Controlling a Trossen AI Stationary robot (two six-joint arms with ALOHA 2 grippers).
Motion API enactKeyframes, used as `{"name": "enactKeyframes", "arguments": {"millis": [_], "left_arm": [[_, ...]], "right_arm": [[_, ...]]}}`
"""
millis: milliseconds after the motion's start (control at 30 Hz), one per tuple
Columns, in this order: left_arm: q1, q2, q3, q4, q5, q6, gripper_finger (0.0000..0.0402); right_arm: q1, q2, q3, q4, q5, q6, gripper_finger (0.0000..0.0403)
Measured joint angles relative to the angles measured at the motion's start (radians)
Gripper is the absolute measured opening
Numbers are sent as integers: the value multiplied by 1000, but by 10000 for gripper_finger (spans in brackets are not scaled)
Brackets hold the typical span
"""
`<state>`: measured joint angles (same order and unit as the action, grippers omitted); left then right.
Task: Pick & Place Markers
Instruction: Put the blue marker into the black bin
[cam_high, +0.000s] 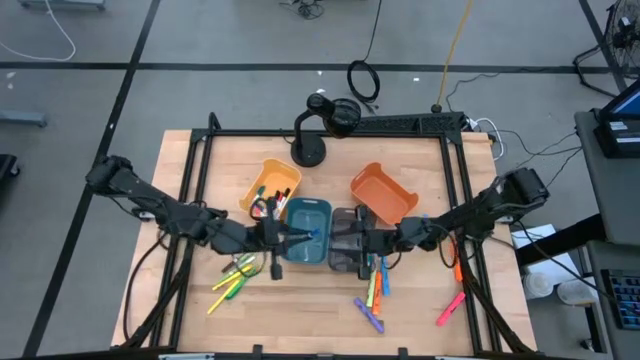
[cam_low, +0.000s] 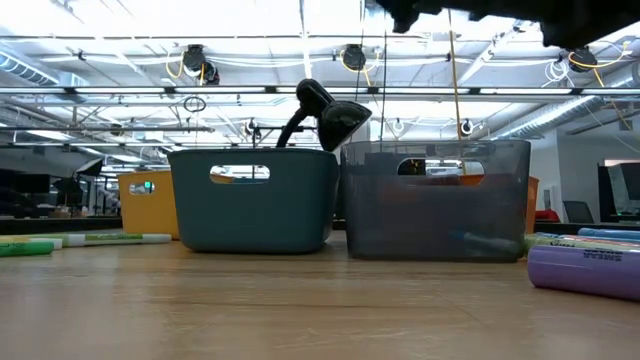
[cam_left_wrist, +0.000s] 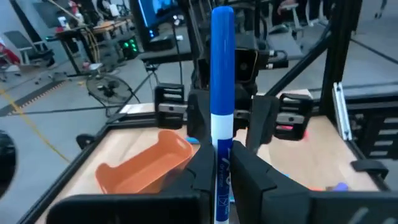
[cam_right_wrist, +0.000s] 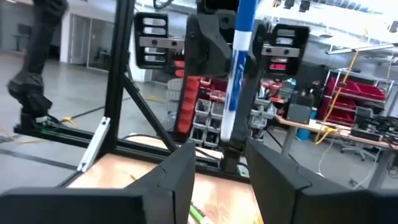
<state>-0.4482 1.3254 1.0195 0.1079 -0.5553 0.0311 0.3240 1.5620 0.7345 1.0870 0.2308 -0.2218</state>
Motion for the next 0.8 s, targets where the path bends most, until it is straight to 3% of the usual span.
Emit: {"name": "enactKeyframes", "arguments": {"millis": [167, 267, 433, 600, 800], "left_arm": [[31, 49, 0, 77, 87, 24, 28], [52, 80, 0, 125, 148, 37, 28], [69, 105, 0, 167, 212, 41, 28], [72, 109, 0, 167, 219, 38, 28], [75, 108, 0, 191, 250, 35, 28]], "right_arm": [[-4, 52, 51, -5, -3, 5, 176], [-4, 81, 82, -6, -56, 42, 195], [-4, 111, 105, -7, -76, 53, 201], [-4, 110, 106, 7, -76, 51, 176], [-5, 110, 106, 16, -77, 49, 112]]}}
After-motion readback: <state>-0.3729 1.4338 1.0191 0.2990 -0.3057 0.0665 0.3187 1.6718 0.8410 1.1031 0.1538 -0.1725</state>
